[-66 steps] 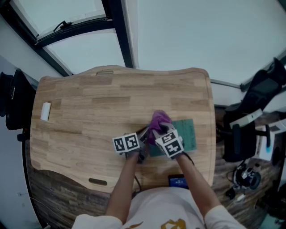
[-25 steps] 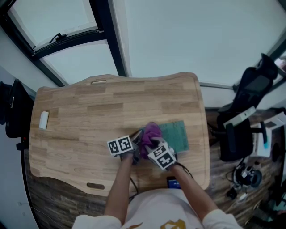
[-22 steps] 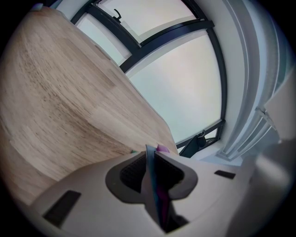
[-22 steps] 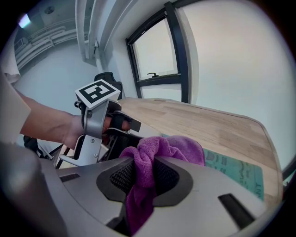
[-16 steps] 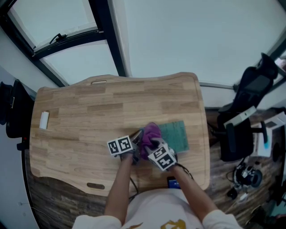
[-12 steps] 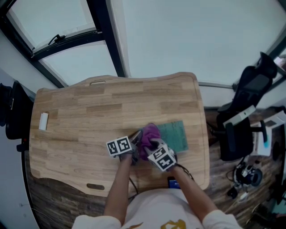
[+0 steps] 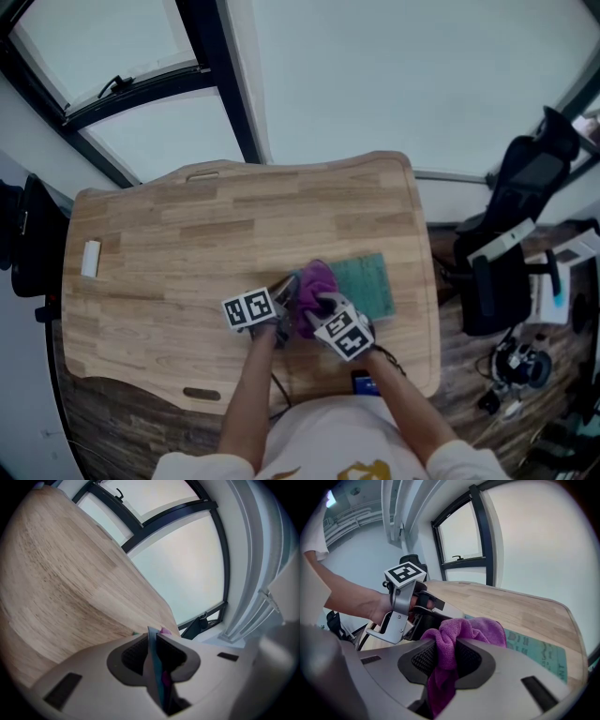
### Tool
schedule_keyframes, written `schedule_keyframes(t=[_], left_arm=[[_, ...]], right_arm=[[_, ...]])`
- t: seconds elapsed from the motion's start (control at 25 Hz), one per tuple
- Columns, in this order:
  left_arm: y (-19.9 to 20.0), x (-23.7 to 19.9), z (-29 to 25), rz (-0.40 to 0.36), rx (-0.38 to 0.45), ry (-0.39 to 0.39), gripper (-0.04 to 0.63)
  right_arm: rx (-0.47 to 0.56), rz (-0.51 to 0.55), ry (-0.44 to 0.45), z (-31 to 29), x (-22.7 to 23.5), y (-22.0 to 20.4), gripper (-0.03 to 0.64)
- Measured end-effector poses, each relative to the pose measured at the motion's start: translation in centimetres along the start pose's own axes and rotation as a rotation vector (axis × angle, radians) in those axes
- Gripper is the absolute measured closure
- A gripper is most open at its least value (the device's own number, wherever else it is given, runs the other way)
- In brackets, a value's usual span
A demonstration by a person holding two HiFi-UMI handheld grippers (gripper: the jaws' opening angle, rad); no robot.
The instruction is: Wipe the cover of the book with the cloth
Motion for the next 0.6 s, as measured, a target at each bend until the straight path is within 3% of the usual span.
schedule_keyframes(t=[0.6], left_arm=[[0.0,0.0,0.0,0.003,-0.001,-0.004,0.538]], right_arm=[[0.01,-0.039,-0.023,1.3,1.5,-1.4,0.54]])
Point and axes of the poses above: the fingertips, and each gripper's own axes: z backward along the fingers, x to its right, y out of its top, the point moved 4 cm from there along z, backward along the fingers, and after that the axes turned 4 degrees about -y, right-handed, at the moved point
